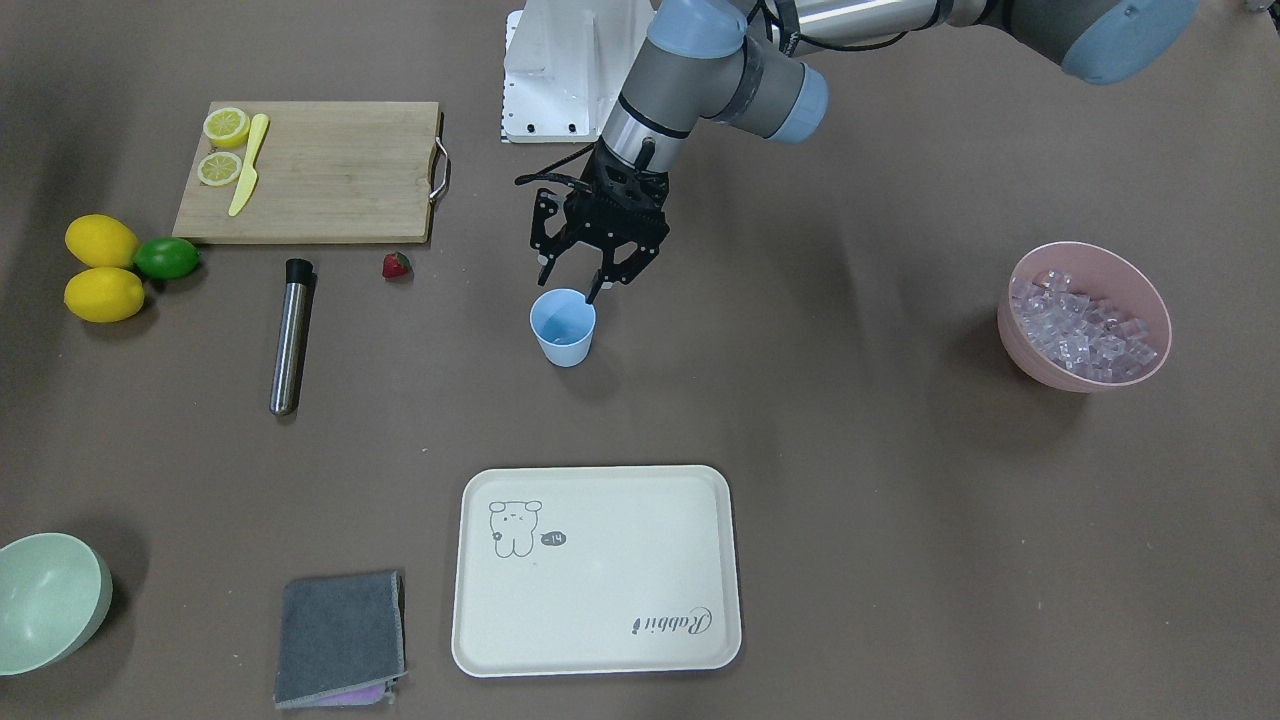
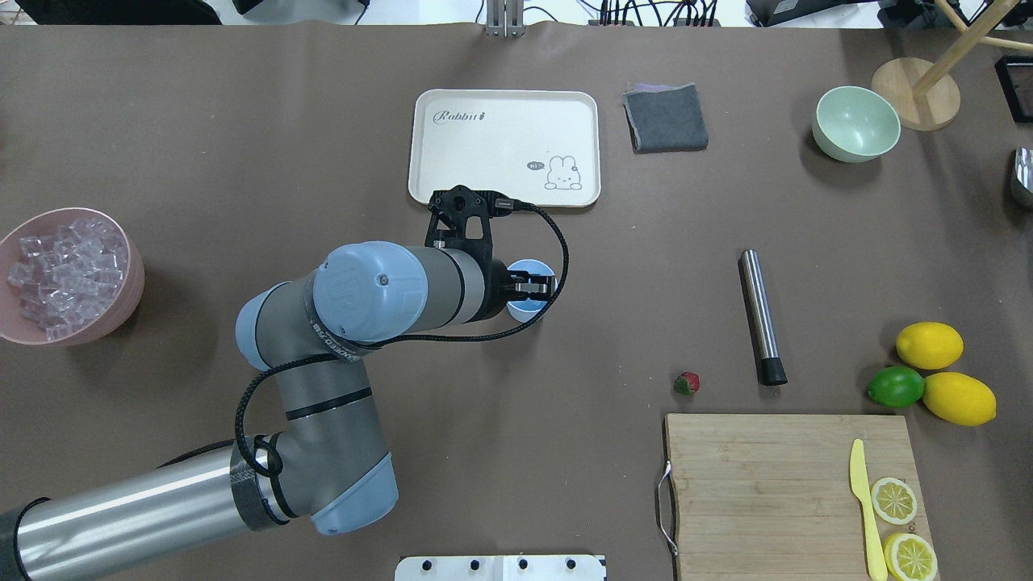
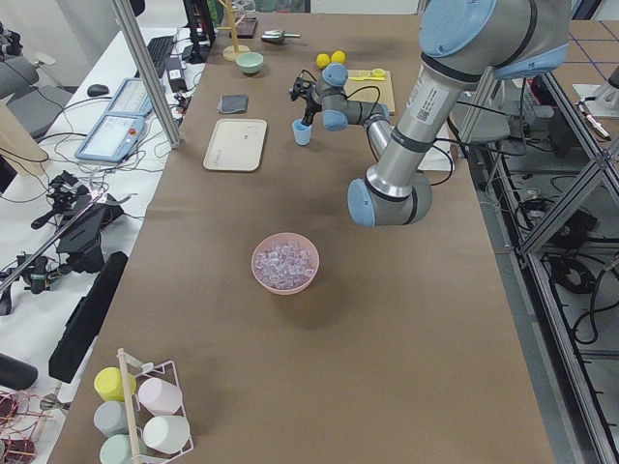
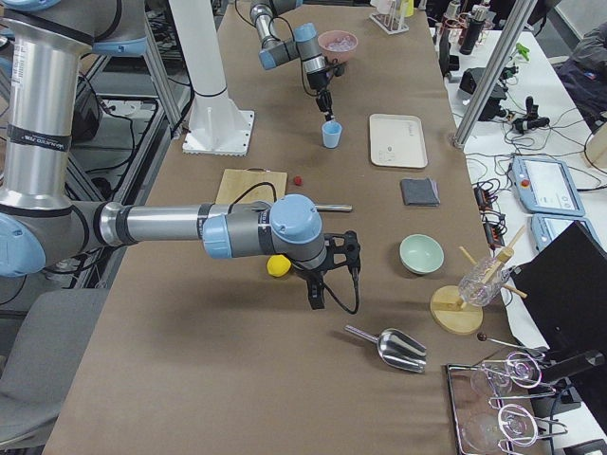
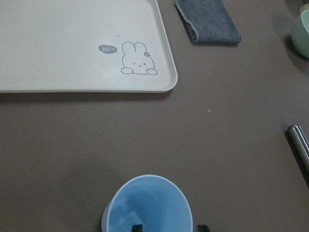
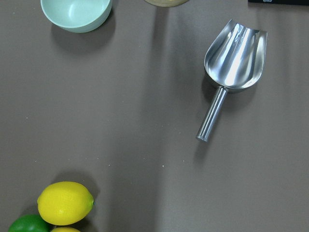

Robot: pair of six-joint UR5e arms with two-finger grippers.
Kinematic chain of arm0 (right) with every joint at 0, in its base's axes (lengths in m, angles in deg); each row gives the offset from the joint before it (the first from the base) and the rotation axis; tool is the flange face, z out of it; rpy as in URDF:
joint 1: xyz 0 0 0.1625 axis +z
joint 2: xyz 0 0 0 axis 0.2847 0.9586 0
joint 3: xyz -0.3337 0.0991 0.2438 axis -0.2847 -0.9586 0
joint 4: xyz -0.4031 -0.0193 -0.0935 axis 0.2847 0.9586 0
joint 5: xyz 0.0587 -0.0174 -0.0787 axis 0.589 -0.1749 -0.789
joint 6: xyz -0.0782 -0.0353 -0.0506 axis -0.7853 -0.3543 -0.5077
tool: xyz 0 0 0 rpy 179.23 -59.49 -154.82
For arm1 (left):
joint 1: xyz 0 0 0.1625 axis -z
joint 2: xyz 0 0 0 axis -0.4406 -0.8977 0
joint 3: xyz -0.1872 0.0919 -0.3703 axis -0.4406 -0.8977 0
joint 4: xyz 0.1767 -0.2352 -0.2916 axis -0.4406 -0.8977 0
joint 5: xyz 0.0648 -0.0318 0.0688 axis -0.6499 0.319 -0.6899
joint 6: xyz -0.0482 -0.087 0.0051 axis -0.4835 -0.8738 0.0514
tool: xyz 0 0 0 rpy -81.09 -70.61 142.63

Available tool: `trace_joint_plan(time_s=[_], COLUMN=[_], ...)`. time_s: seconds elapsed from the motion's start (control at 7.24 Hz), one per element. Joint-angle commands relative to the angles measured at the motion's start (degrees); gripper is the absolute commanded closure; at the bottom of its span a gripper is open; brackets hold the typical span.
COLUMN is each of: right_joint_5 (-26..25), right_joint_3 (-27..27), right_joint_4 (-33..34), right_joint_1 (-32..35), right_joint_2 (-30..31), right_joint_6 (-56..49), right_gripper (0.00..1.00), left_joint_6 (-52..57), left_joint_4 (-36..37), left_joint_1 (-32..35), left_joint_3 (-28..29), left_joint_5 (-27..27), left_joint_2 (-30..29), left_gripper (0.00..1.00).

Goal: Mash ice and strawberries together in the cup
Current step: 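Open the left gripper to drop the ice cube into the blue cup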

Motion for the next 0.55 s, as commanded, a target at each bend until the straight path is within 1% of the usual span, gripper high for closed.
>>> trace_joint_plan(time_s=[0.0,0.14,0.28,0.41], right_joint_5=[0.0,0.0,0.0,0.0], right_joint_3=[0.0,0.0,0.0,0.0], right_joint_4=[-0.2,-0.4,-0.4,-0.4], right_joint_1=[0.0,0.0,0.0,0.0], right_joint_2=[-0.2,-0.2,-0.2,-0.2], right_joint_6=[0.0,0.0,0.0,0.0], right_gripper=[0.0,0.0,0.0,0.0], left_joint_6=[0.8,3.0,10.5,15.2], left_joint_4=[0.9,4.5,12.7,20.8], left_joint_1=[0.4,1.5,4.3,7.4], left_joint_3=[-0.6,-3.1,-8.9,-13.7], left_joint_5=[0.0,1.3,4.1,7.5], left_joint_2=[1.7,4.1,6.0,7.6], left_gripper=[0.02,0.02,0.01,0.01])
